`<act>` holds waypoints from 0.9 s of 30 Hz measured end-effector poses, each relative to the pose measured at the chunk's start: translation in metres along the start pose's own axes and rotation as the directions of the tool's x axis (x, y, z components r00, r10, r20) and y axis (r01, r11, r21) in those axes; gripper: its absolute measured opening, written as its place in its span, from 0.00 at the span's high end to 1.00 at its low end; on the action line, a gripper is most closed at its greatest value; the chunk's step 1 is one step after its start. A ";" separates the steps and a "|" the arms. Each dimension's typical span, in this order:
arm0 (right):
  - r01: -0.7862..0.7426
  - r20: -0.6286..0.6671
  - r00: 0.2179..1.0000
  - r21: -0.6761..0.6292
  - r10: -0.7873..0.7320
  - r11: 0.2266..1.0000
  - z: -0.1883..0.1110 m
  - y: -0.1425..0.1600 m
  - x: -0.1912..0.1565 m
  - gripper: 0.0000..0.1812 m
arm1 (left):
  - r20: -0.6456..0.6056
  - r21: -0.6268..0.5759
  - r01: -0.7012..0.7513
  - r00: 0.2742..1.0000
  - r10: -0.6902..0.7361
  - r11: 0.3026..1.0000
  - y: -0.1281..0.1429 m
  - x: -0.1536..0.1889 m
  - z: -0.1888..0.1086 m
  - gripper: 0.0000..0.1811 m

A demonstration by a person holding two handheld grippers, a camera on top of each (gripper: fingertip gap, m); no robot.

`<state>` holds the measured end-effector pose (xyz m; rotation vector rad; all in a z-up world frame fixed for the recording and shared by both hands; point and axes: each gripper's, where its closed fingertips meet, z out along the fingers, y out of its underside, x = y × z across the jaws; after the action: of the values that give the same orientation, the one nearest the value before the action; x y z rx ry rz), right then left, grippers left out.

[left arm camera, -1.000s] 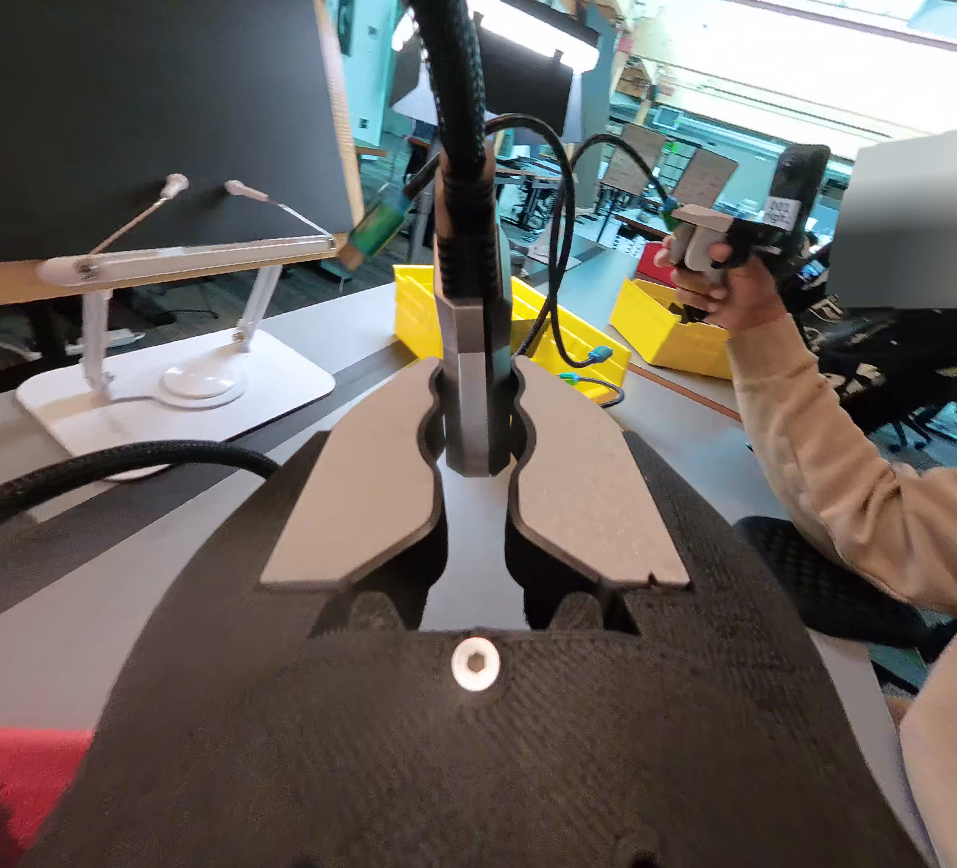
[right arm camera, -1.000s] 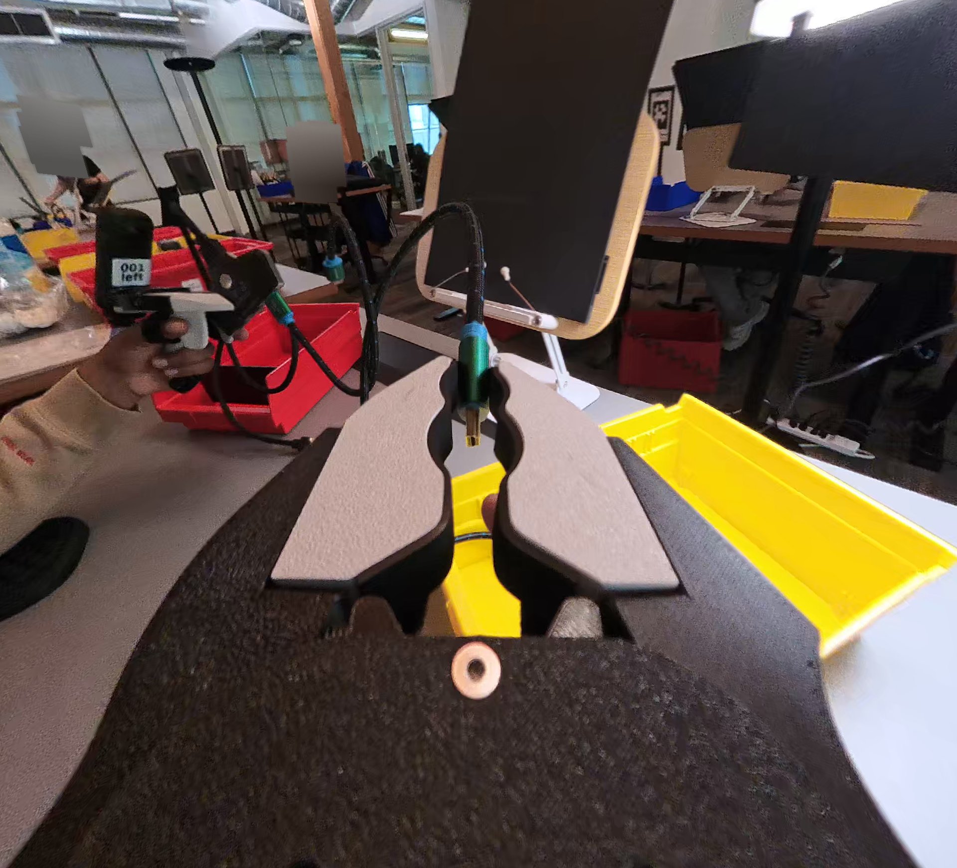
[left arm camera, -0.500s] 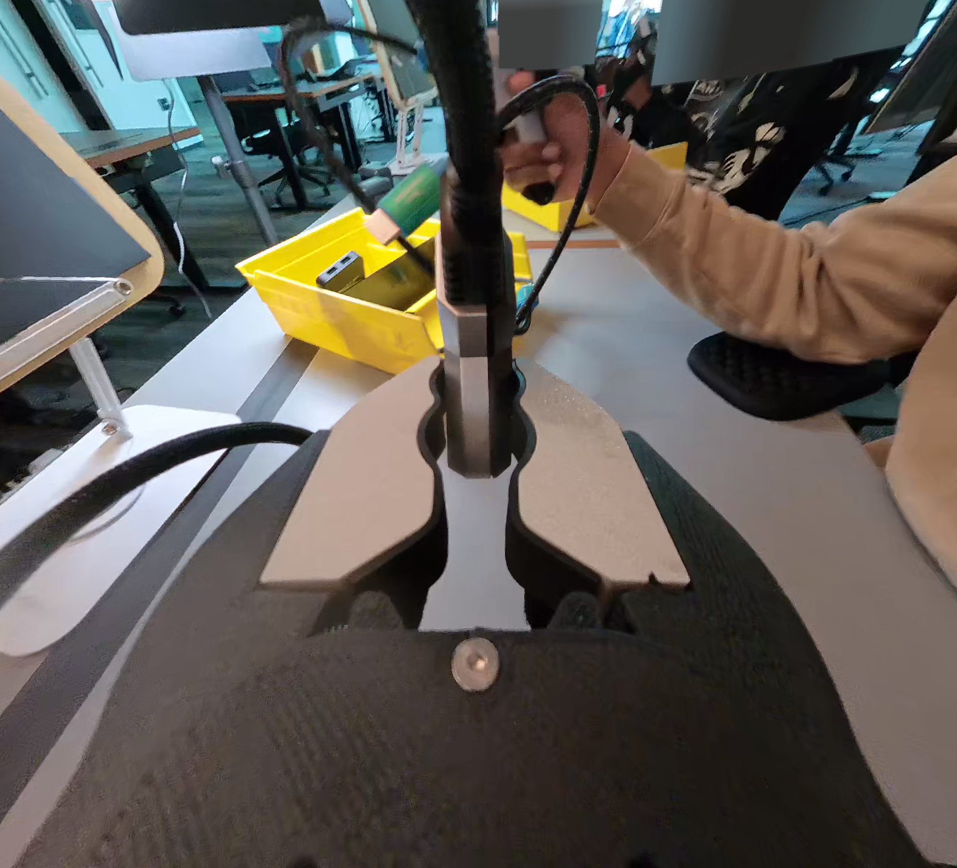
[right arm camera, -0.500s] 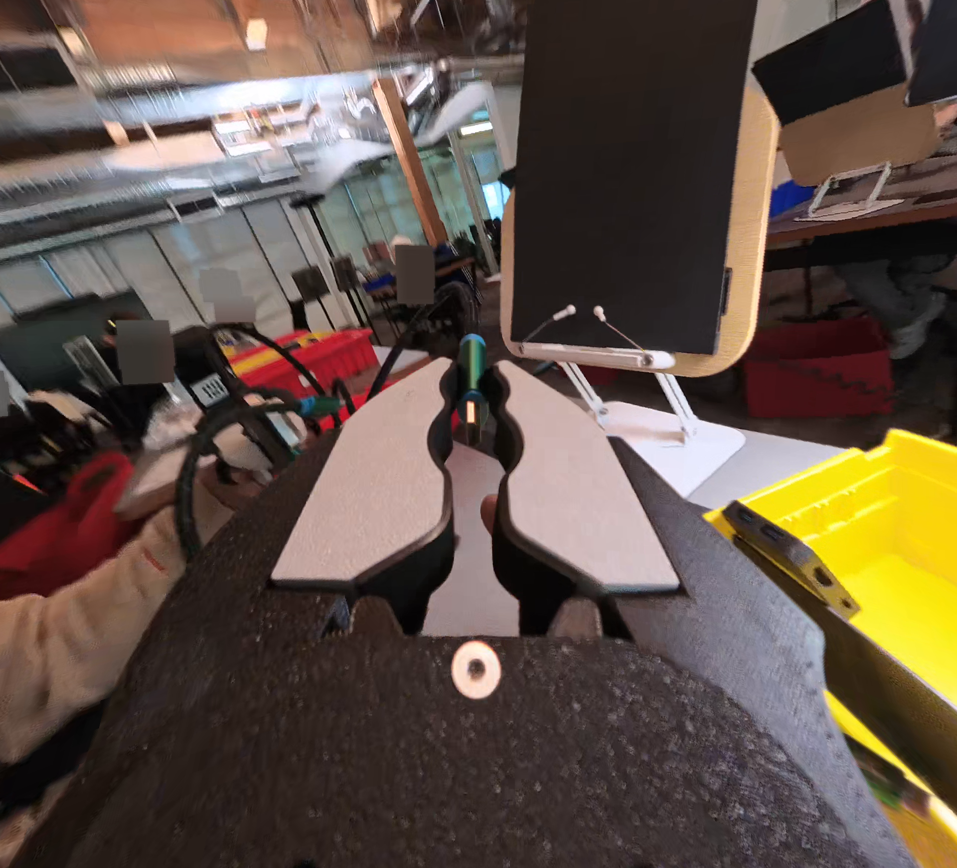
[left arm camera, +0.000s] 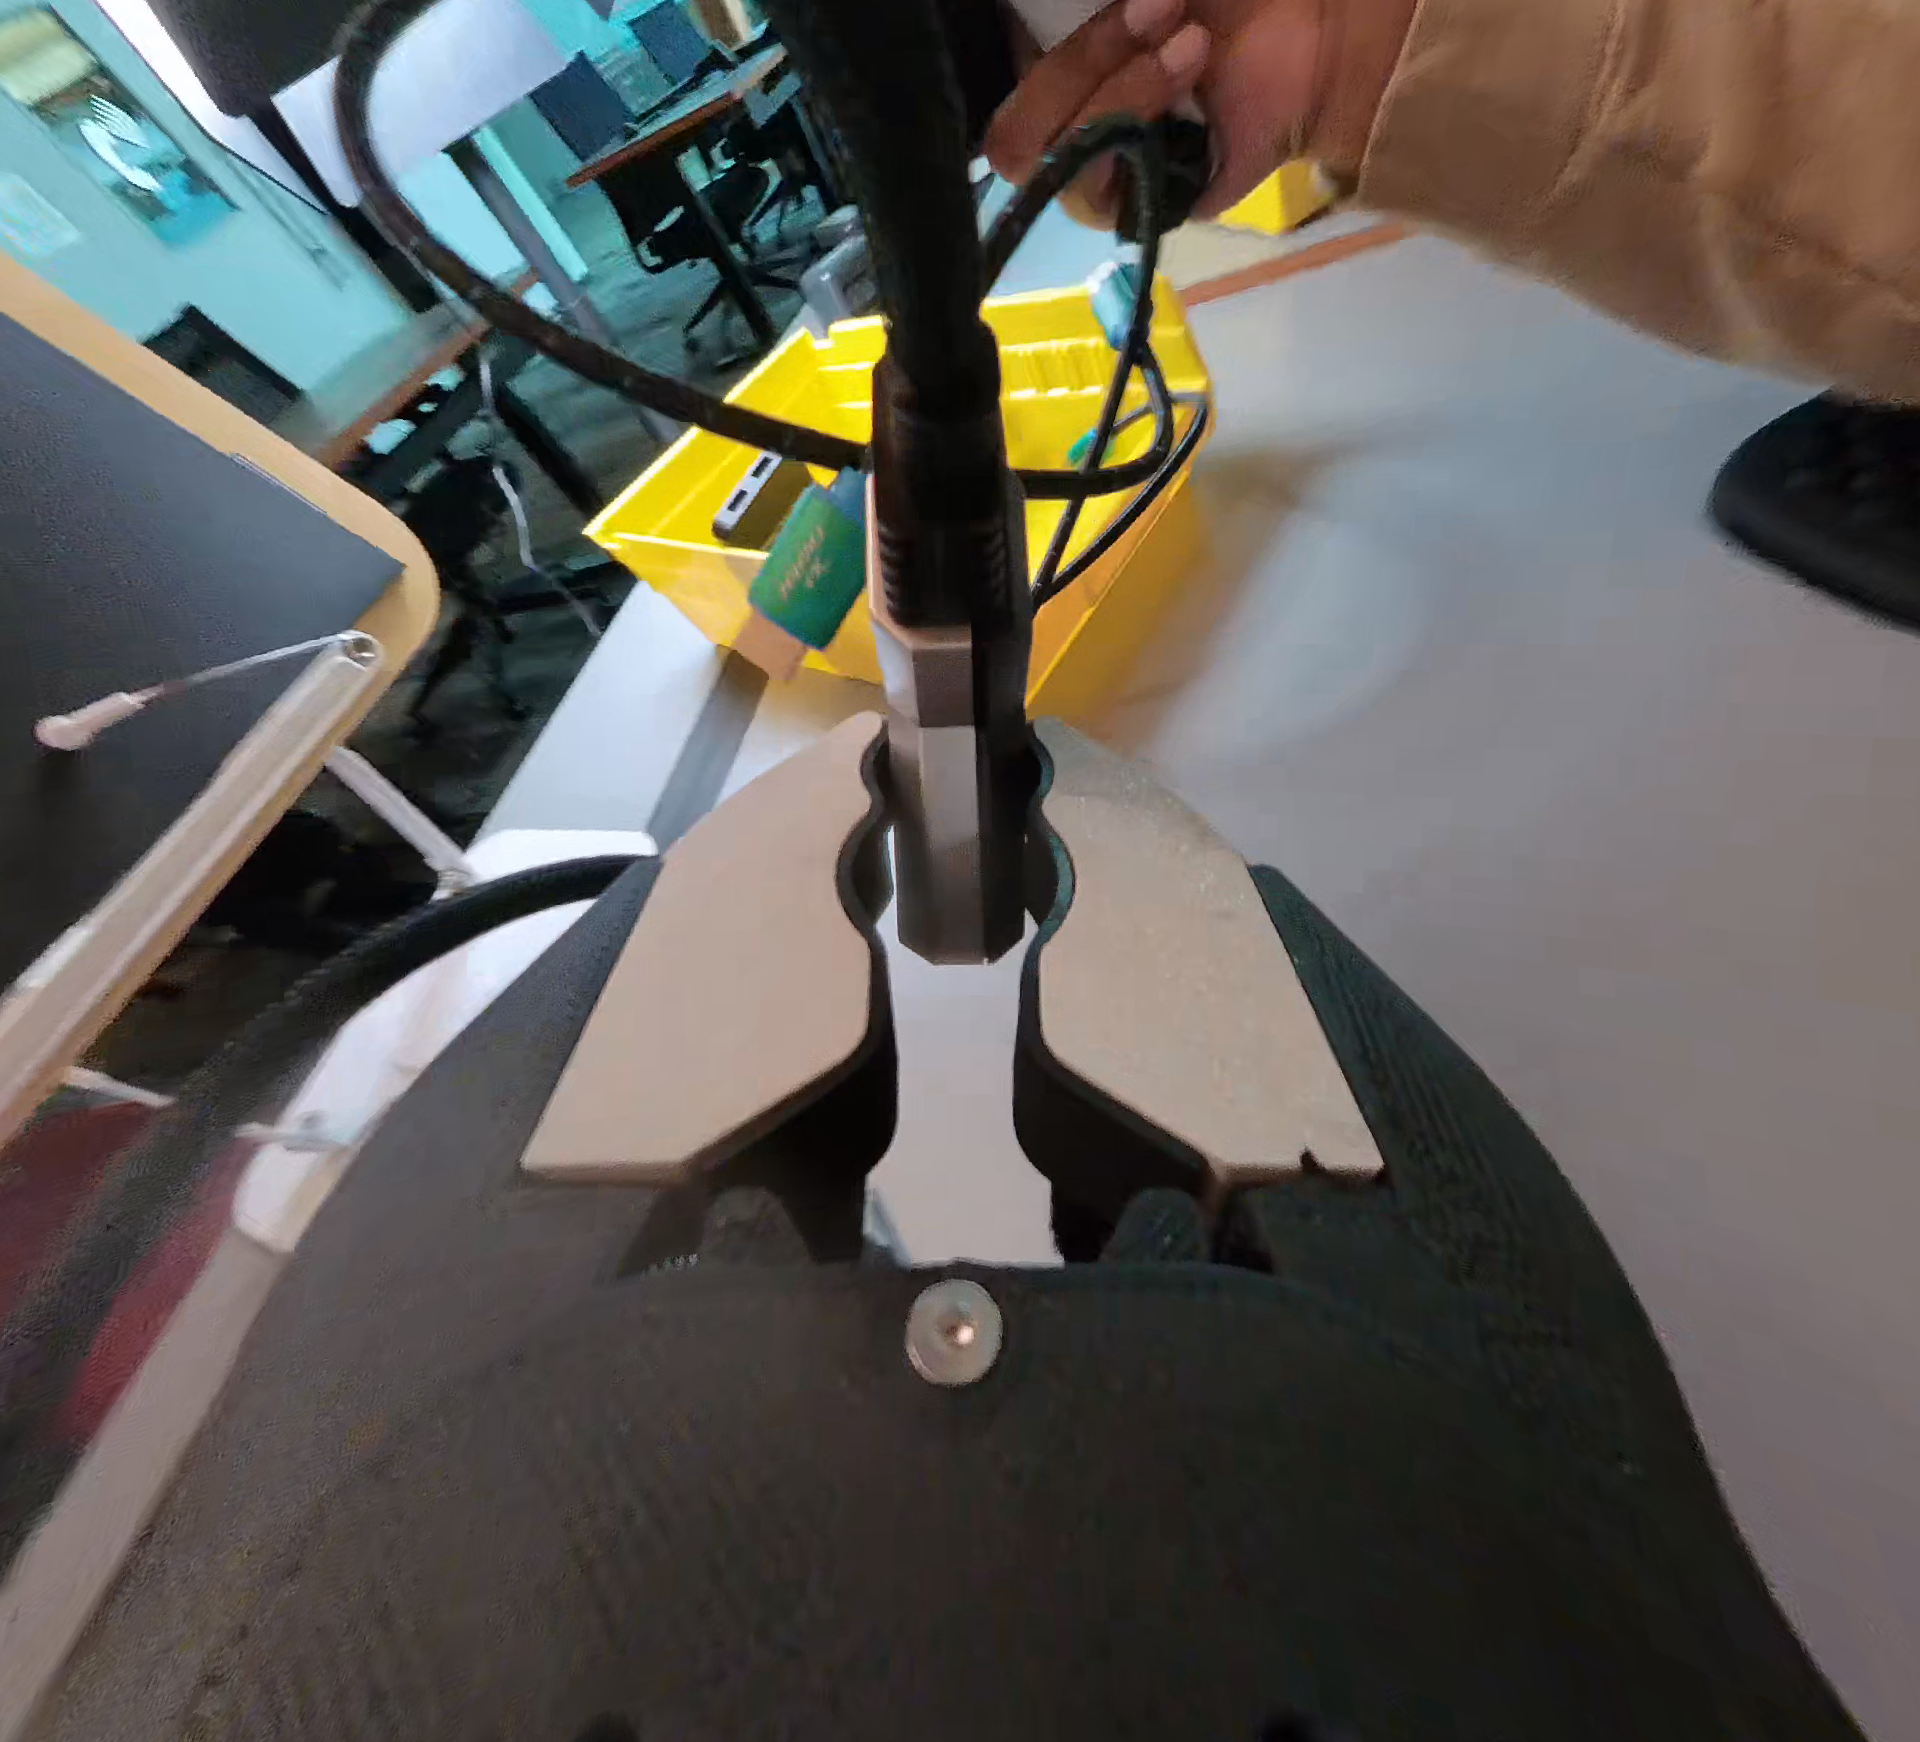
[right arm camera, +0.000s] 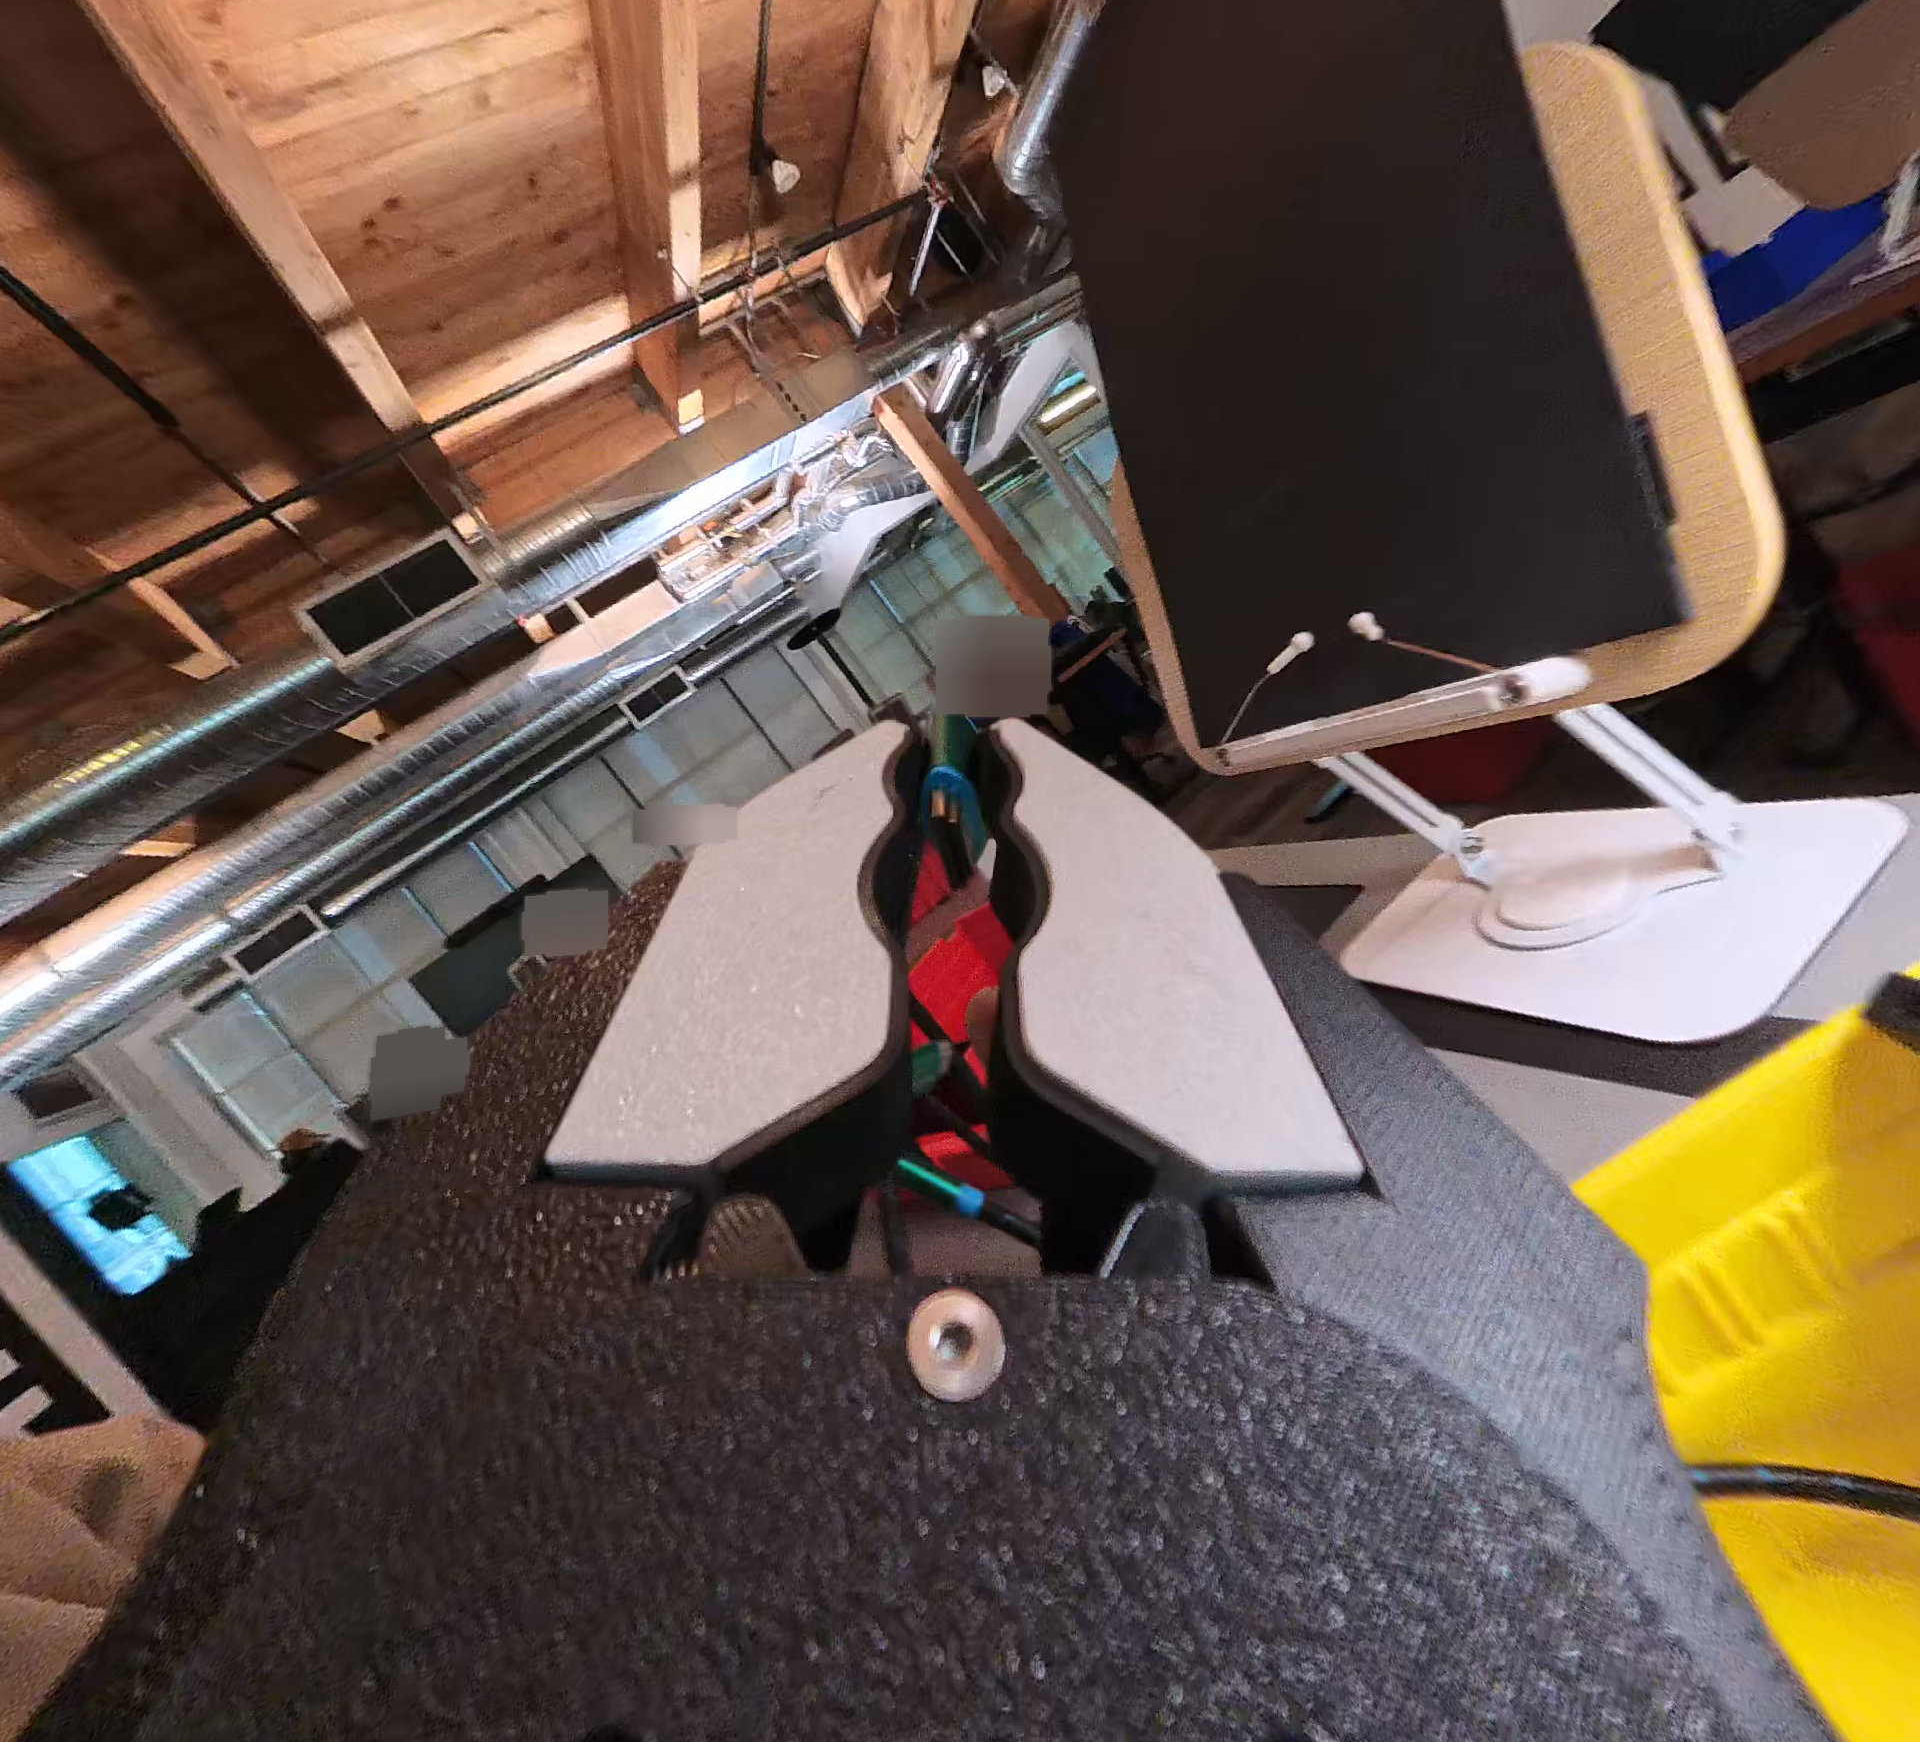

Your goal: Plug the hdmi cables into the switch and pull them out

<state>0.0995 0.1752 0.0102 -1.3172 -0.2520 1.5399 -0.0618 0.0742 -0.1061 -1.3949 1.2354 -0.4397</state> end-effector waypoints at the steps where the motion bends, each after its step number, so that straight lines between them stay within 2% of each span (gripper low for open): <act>1: -0.028 0.012 1.000 -0.003 0.028 1.000 0.004 0.004 -0.002 0.94 | 0.037 -0.029 -0.054 0.998 0.055 0.998 0.003 0.000 0.005 0.88; 3: -0.071 0.015 0.997 0.009 0.071 0.997 0.004 0.004 -0.002 0.94 | 0.143 -0.102 -0.171 0.972 0.185 0.980 0.011 -0.006 0.014 0.88; 6: -0.148 0.029 0.989 0.089 0.145 0.985 -0.004 -0.011 -0.002 0.94 | 0.226 -0.140 -0.315 0.913 0.340 0.939 0.013 -0.007 0.021 0.88; 9: -0.116 -0.014 0.993 0.104 0.118 0.988 -0.009 -0.016 0.000 0.94 | 0.268 -0.134 -0.373 0.878 0.396 0.918 0.011 -0.005 0.025 0.88; 11: 0.011 -0.115 0.993 0.072 -0.003 0.997 -0.012 -0.016 0.010 0.94 | 0.249 -0.095 -0.331 0.905 0.344 0.939 0.008 -0.003 0.024 0.88; 13: 0.150 -0.198 0.968 -0.039 -0.155 0.988 -0.016 -0.013 0.021 0.94 | 0.219 -0.045 -0.261 0.939 0.265 0.964 0.005 -0.005 0.018 0.88; 17: 0.343 -0.241 0.882 -0.259 -0.404 0.903 -0.032 -0.009 0.032 0.94 | 0.222 0.070 -0.152 0.966 0.133 0.986 -0.008 -0.020 -0.006 0.88; 20: 0.353 -0.293 0.845 -0.322 -0.447 0.878 -0.050 -0.014 0.047 0.94 | 0.232 0.115 -0.080 0.971 0.052 0.990 -0.009 -0.035 -0.025 0.88; 22: 0.354 -0.348 0.824 -0.300 -0.447 0.886 -0.059 -0.022 0.058 0.94 | 0.233 0.114 -0.056 0.972 0.028 0.992 -0.005 -0.041 -0.032 0.88; 25: 0.272 -0.414 0.836 -0.258 -0.360 0.927 -0.066 -0.024 0.075 0.94 | 0.131 0.065 -0.018 0.991 0.009 0.998 0.006 -0.032 -0.032 0.88; 27: 0.245 -0.497 0.772 -0.341 -0.396 0.907 -0.076 -0.015 0.101 0.94 | 0.102 0.015 -0.031 0.994 0.029 0.999 0.013 -0.026 -0.026 0.88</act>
<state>0.1848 0.2279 -0.0676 -1.7679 -0.2926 0.7939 -0.0979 0.0862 -0.1007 -1.3661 1.1663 -0.3532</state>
